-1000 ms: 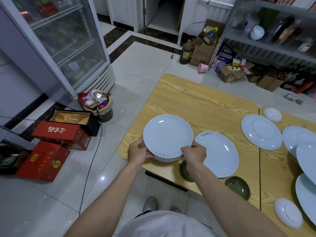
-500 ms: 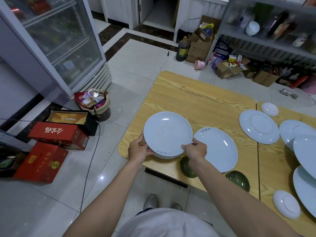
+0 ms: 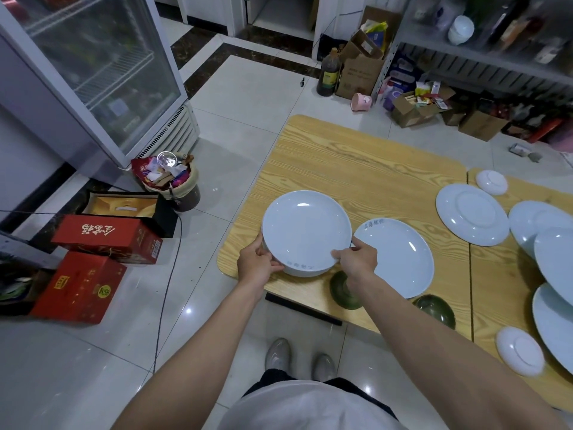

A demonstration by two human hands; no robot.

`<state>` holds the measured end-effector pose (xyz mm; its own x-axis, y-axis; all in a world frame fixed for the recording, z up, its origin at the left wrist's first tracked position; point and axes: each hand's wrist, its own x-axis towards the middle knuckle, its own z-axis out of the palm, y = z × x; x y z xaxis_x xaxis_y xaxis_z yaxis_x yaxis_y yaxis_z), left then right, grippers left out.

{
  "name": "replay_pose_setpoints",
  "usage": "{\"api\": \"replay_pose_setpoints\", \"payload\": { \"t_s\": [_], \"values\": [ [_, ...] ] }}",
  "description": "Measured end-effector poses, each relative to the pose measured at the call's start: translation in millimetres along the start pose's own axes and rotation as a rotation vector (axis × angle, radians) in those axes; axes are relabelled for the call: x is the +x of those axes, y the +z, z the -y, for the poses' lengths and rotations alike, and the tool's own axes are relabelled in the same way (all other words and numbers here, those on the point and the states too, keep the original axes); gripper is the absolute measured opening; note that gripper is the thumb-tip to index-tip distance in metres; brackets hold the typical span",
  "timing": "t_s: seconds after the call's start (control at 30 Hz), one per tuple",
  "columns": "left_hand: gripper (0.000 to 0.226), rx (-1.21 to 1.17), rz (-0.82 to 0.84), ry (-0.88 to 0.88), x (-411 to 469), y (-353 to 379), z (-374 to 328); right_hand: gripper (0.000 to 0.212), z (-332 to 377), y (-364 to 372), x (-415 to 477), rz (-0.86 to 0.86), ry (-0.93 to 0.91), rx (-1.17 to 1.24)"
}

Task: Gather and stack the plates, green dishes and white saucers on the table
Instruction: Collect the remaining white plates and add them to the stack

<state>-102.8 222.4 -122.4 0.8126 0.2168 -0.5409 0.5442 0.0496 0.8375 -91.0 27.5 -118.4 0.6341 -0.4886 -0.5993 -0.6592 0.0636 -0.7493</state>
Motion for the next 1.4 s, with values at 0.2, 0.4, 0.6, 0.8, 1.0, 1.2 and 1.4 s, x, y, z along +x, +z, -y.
{"api": "replay_pose_setpoints", "payload": {
  "t_s": [0.2,0.4,0.6,0.8,1.0,1.2,1.4],
  "values": [
    [0.062,0.02,0.011,0.006,-2,-1,-2,0.071,0,-4,0,0.016,0.029,0.009],
    [0.034,0.392,-0.151,0.249,-8,4,-14,0.051,2,-18,-3,0.037,-0.011,0.006],
    [0.048,1.067,0.109,0.655,-36,51,-42,0.05,17,-75,-9,0.189,-0.516,-0.599],
    [0.058,1.436,0.163,0.912,-76,141,-64,0.067,43,-170,-3,0.1,-0.877,-1.347],
    [0.06,1.491,0.128,0.966,-119,230,-70,0.07,52,-270,7,-0.08,-0.881,-1.472],
    [0.062,1.539,0.111,0.997,-149,298,-68,0.072,57,-334,26,-0.138,-0.86,-1.435],
    [0.063,1.551,0.13,1.013,-147,337,-71,0.07,64,-356,50,-0.179,-0.841,-1.433]
  ]
}}
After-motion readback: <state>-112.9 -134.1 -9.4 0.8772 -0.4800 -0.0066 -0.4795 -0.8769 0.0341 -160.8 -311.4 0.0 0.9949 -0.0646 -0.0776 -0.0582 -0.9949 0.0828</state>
